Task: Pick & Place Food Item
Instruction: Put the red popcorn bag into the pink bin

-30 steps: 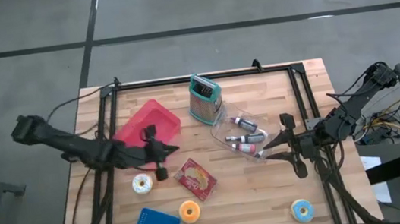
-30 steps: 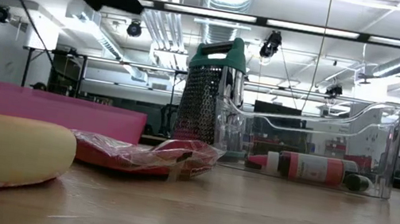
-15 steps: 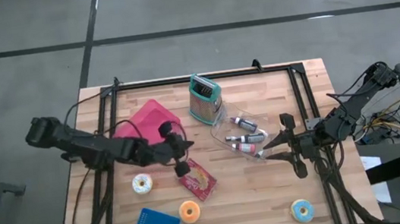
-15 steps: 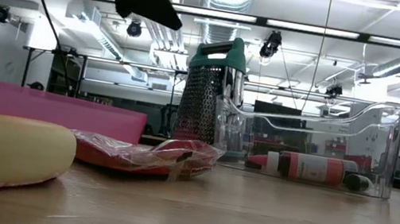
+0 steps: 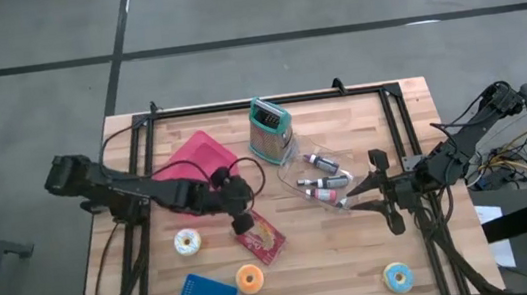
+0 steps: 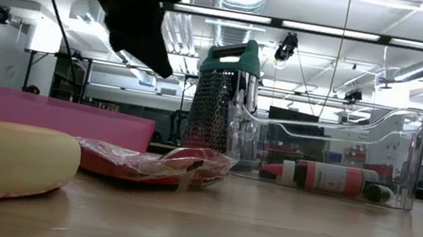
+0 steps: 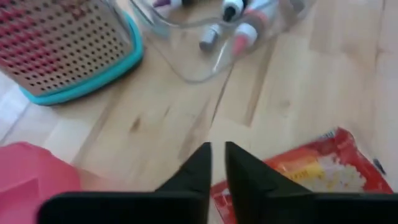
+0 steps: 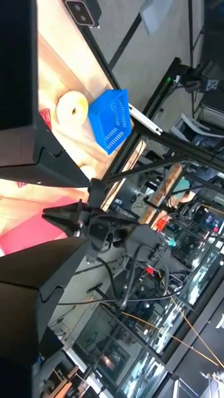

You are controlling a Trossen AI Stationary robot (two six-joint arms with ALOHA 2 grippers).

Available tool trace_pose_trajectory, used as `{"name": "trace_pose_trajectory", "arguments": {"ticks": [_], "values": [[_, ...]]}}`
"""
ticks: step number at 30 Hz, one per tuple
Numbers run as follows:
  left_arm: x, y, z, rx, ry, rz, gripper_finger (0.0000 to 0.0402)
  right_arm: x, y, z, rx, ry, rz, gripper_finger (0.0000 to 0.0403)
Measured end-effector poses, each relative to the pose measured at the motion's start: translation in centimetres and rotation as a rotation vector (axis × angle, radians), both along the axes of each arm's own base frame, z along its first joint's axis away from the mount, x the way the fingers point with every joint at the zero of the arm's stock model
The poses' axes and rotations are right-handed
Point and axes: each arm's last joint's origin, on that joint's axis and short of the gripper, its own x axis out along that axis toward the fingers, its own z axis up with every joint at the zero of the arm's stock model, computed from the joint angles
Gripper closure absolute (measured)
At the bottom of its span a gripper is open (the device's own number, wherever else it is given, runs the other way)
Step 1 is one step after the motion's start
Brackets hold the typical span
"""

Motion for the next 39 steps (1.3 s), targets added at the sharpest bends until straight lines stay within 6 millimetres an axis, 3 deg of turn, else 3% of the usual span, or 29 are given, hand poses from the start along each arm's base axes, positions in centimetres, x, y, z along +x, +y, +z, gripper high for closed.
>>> {"name": "trace_pose_trajectory", "arguments": {"ticks": [7, 13, 17, 23, 39], "values": [[0.1, -0.3, 0.4, -0.074, -0.054, 0.053, 0.0237, 0.0, 0.0, 0.0, 0.000, 0.000, 0.000, 0.0271], [0.1, -0.9, 0.1, -0.265, -0.024, 0.035, 0.0183, 0.0, 0.0, 0.0, 0.000, 0.000, 0.000, 0.0277], [0.2, -1.1, 0.2, -0.396, -0.016, 0.078, 0.0176, 0.0, 0.0, 0.0, 0.000, 0.000, 0.000, 0.0277], [0.2, -1.2, -0.3, -0.447, 0.005, 0.146, 0.0177, 0.0, 0.0, 0.0, 0.000, 0.000, 0.000, 0.0270], [1.3, -1.5, -4.6, -0.540, 0.173, 0.291, 0.0179, 0.0, 0.0, 0.0, 0.000, 0.000, 0.000, 0.0280]]}}
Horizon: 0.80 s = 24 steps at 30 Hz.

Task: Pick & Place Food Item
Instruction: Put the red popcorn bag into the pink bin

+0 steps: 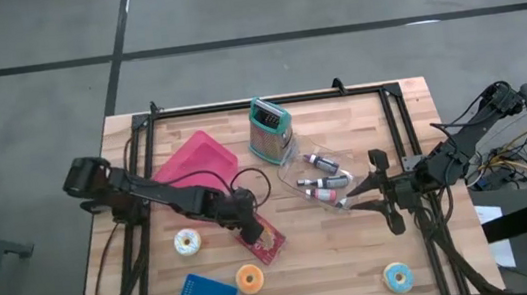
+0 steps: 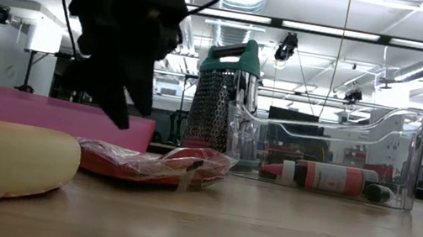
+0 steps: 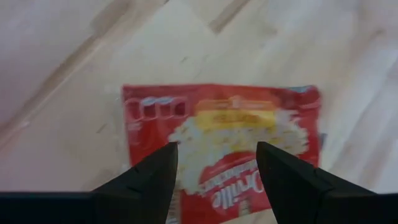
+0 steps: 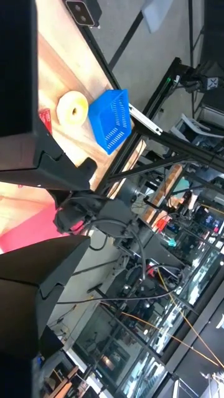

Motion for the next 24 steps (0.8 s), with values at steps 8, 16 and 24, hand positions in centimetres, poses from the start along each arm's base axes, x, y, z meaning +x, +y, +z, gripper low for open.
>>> {"name": "trace_pose_trajectory", "arguments": {"ticks": [8, 16, 24], "values": [[-0.2, 0.6, -0.8, 0.000, 0.072, 0.048, 0.0179, 0.0, 0.0, 0.0, 0.000, 0.000, 0.000, 0.0280], [0.2, 1.2, -2.8, -0.035, 0.156, 0.066, 0.0179, 0.0, 0.0, 0.0, 0.000, 0.000, 0.000, 0.0280], [0.4, 1.4, -3.4, -0.045, 0.168, 0.058, 0.0184, 0.0, 0.0, 0.0, 0.000, 0.000, 0.000, 0.0280]]}}
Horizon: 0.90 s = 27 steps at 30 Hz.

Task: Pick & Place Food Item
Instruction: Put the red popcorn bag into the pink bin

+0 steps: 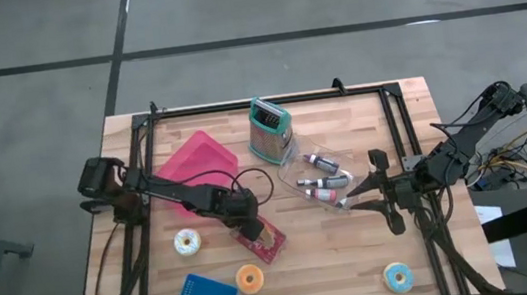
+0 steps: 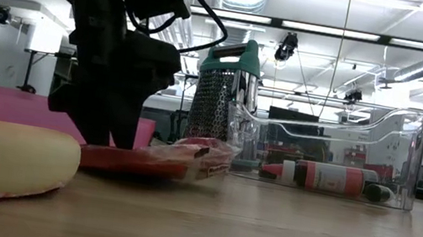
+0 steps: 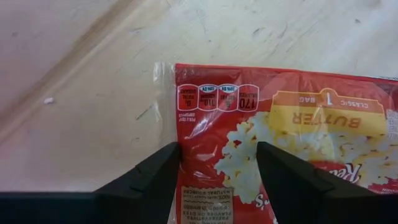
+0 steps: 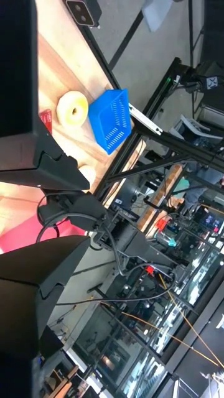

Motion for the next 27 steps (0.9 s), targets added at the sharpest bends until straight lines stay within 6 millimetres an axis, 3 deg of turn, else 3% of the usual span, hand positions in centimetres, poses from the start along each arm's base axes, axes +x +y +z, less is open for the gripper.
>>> {"name": "trace_pose_trajectory", "arguments": {"ticks": [5, 19, 27], "values": [[-0.01, 0.01, 0.05, 0.005, -0.003, -0.005, 0.0222, 0.01, 0.00, -0.01, 0.000, 0.000, 0.000, 0.0280], [0.07, 0.14, 0.09, 0.053, -0.015, -0.031, 0.0388, 0.01, 0.00, 0.00, 0.000, 0.000, 0.000, 0.0280], [0.59, 0.16, 0.56, 0.113, -0.041, -0.092, 0.0399, 0.01, 0.00, -0.01, 0.000, 0.000, 0.000, 0.0280]]}}
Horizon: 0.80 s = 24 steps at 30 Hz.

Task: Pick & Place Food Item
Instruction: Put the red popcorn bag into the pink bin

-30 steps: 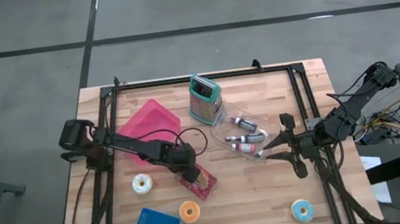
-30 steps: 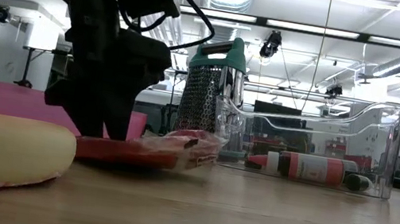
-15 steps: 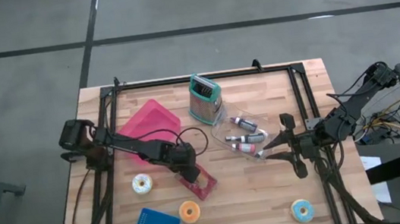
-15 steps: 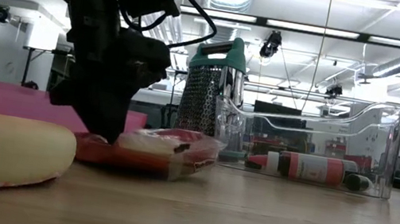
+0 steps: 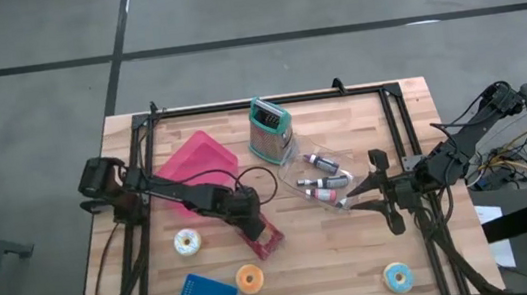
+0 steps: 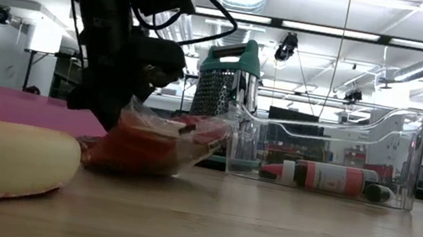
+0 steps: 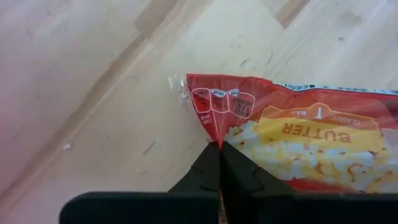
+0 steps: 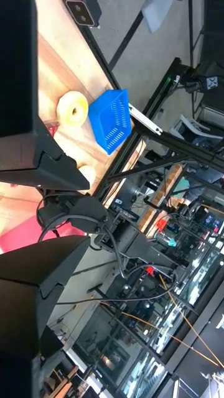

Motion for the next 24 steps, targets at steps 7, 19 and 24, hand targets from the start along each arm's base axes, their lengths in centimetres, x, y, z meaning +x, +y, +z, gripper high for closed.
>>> {"name": "trace_pose_trajectory", "arguments": {"ticks": [7, 19, 24], "values": [[0.3, 0.0, 0.5, 0.026, -0.003, -0.009, 0.0400, 0.0, 0.0, 0.0, 0.001, 0.000, 0.000, 0.0280], [0.3, 0.1, 0.7, 0.043, -0.012, -0.032, 0.0401, 0.0, 0.0, 0.0, 0.000, 0.000, -0.001, 0.0280], [0.6, 0.1, 2.3, 0.069, -0.064, -0.040, 0.0401, 0.0, 0.0, 0.0, 0.000, 0.000, 0.000, 0.0280]]}}
